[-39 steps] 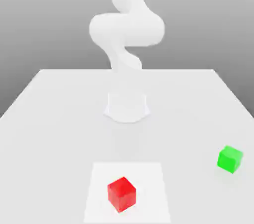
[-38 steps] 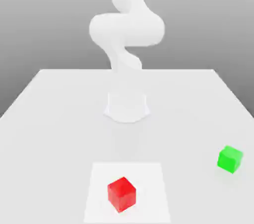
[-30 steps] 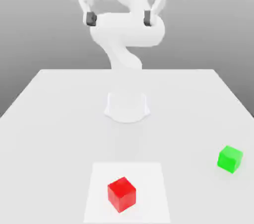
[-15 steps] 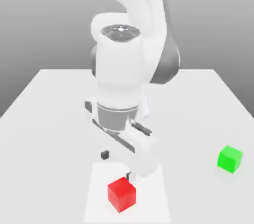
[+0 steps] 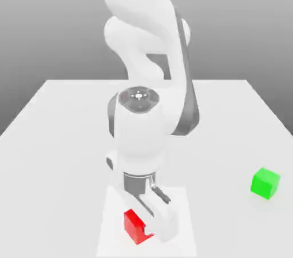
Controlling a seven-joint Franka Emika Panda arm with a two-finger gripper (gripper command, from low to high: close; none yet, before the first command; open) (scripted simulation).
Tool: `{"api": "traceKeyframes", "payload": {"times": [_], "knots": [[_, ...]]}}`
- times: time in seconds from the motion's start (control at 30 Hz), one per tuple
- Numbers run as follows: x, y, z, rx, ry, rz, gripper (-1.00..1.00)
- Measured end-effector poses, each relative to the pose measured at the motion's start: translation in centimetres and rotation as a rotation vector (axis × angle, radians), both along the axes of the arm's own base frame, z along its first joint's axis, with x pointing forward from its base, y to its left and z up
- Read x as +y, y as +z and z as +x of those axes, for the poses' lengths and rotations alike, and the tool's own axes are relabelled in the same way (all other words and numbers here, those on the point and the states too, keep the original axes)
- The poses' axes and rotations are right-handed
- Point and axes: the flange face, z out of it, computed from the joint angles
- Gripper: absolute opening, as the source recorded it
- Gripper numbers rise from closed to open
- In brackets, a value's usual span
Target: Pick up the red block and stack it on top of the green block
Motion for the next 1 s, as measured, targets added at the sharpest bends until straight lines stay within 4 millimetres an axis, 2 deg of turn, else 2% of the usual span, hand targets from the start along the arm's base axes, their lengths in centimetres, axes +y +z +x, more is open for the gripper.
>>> {"api": "traceKeyframes", "payload": {"times": [0.07, 0.1, 0.17, 0.27, 0.4, 0.5, 0.6, 0.63, 0.7, 0.9, 0.93, 1.0], "knots": [[0.0, 2.2, -0.1, 0.001, 0.001, -0.001, -1.00], [1.0, 3.0, -0.2, 0.001, 0.024, 0.000, -1.00], [5.3, 3.9, -0.5, -0.002, 0.120, 0.006, -1.00], [13.4, 5.0, -2.3, -0.005, 0.307, 0.012, -1.00], [23.1, 6.1, -6.8, -0.005, 0.549, 0.013, -1.00], [28.9, 6.6, -11.3, -0.002, 0.719, 0.007, -1.00], [34.0, 6.6, -16.6, -0.001, 0.892, 0.000, -1.00], [34.8, 6.3, -17.5, -0.003, 0.919, -0.001, -1.00], [32.3, 5.3, -14.4, -0.005, 0.827, -0.001, -1.00], [32.1, 1.3, -14.4, -0.002, 0.823, -0.002, -1.00], [32.0, 0.7, -14.5, -0.001, 0.824, -0.002, 1.00], [32.0, 0.7, -14.5, -0.001, 0.824, -0.002, 1.00]]}}
